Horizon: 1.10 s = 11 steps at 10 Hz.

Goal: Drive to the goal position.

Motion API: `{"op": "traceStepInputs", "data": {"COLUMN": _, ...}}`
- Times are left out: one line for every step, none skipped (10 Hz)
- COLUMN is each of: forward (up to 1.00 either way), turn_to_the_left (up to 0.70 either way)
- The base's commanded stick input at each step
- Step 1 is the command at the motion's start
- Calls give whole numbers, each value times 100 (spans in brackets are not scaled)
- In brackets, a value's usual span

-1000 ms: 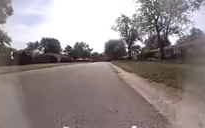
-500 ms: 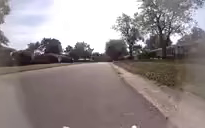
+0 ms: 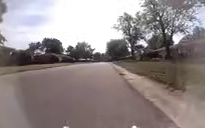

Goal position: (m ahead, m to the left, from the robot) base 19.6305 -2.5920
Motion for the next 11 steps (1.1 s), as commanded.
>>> {"op": "traceStepInputs", "data": {"forward": 69, "turn_to_the_left": 3}}
{"op": "traceStepInputs", "data": {"forward": 69, "turn_to_the_left": 3}}
{"op": "traceStepInputs", "data": {"forward": 69, "turn_to_the_left": 3}}
{"op": "traceStepInputs", "data": {"forward": 69, "turn_to_the_left": 3}}
{"op": "traceStepInputs", "data": {"forward": 69, "turn_to_the_left": 0}}
{"op": "traceStepInputs", "data": {"forward": 69, "turn_to_the_left": -23}}
{"op": "traceStepInputs", "data": {"forward": 69, "turn_to_the_left": -24}}
{"op": "traceStepInputs", "data": {"forward": 69, "turn_to_the_left": -1}}
{"op": "traceStepInputs", "data": {"forward": 69, "turn_to_the_left": 3}}
{"op": "traceStepInputs", "data": {"forward": 69, "turn_to_the_left": 3}}
{"op": "traceStepInputs", "data": {"forward": 69, "turn_to_the_left": 3}}
